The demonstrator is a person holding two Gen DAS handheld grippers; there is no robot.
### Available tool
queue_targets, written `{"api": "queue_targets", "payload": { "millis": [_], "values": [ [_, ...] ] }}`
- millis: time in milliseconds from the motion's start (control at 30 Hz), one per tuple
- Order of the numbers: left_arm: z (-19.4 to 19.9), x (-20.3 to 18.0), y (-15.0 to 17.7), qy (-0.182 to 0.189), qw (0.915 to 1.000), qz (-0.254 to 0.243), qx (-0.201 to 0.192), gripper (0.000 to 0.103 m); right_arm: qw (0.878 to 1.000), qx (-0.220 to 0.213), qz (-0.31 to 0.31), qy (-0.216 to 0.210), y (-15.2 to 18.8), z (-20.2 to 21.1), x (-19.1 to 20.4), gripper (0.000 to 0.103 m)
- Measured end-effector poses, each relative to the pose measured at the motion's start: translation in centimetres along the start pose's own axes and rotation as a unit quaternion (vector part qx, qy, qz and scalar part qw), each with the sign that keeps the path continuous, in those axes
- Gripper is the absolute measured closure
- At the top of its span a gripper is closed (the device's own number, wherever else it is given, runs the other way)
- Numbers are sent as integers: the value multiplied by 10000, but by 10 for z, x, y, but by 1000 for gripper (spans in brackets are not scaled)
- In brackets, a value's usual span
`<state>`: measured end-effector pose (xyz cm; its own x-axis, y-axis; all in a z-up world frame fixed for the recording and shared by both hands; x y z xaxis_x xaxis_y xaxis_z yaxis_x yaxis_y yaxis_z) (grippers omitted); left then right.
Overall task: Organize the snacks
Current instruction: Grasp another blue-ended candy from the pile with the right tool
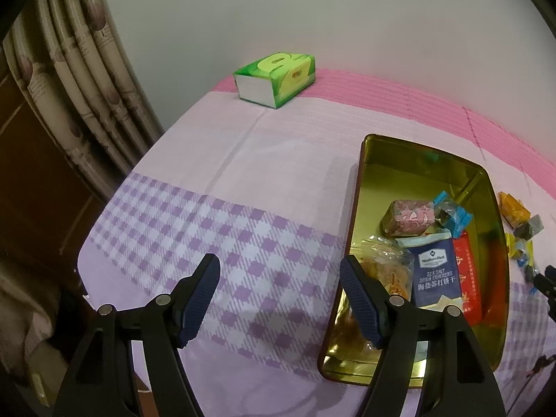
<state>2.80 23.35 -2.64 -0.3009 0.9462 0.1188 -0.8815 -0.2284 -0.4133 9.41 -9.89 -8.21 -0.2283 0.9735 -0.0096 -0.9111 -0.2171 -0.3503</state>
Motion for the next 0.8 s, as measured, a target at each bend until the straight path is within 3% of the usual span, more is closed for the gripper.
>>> {"api": "queue_targets", "payload": {
  "millis": [433, 633, 800],
  "values": [
    [10, -25, 2, 4, 9993, -353, -125, 31, 9998, 31, 188, -105, -10, -24, 0, 62],
    [19, -45, 2, 85, 9981, -586, -165, 31, 9996, -45, 88, -247, -4, -21, -5, 75],
    [26, -77, 2, 246, 9952, -926, -179, 31, 9995, -102, -33, -289, 1, -18, -9, 76]
  ]
}}
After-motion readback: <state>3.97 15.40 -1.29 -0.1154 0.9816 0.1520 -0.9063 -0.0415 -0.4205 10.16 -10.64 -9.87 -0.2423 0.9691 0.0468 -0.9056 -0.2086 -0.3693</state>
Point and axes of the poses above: each gripper's, at about its wrist camera, not at the fingertips, and z roughly against the way its jaws point, x to its left, y to its underside, the point moved 2 cm from there along -z, roughly the way its jaws point, and after that the axes turned 10 degrees about x, right-handed, at the moved point
